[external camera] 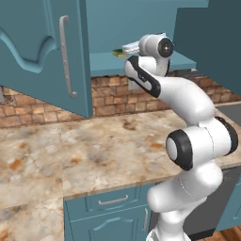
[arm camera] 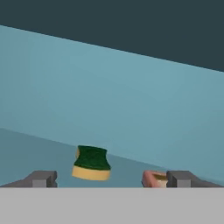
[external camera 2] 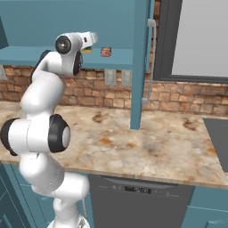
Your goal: Pick up the bar soap and sponge from the sink, and place them back in the cabinet, and close the cabinet doors.
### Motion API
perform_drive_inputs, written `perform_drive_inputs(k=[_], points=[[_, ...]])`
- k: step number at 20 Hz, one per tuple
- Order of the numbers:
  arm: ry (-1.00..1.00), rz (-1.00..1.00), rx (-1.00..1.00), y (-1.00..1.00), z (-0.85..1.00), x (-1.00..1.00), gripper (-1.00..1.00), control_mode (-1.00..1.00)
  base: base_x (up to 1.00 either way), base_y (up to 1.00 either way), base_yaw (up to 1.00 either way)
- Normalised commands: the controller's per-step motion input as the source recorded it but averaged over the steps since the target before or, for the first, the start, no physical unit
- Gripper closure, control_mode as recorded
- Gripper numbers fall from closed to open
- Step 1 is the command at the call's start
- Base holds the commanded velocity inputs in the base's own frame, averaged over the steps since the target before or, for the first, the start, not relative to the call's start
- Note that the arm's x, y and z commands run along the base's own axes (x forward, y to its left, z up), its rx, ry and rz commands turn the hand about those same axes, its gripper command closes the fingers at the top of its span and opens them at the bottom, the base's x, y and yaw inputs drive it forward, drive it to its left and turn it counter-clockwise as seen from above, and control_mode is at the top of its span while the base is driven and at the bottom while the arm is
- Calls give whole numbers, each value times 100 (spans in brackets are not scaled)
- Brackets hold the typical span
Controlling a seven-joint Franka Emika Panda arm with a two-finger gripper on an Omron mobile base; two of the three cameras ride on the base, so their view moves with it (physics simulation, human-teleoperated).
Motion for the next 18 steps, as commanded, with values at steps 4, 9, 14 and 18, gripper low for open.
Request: perform_drive_inputs(k=[4, 9, 14, 18], points=[[-11, 0, 0, -16, 8, -69, -100, -100, 0, 0, 0], [-12, 0, 0, -16, 11, -74, -100, -100, 0, 0, 0], [-13, 0, 0, -20, 5, -70, -100, -100, 0, 0, 0], [-14, 0, 0, -25, 1, -66, -100, -100, 0, 0, 0]])
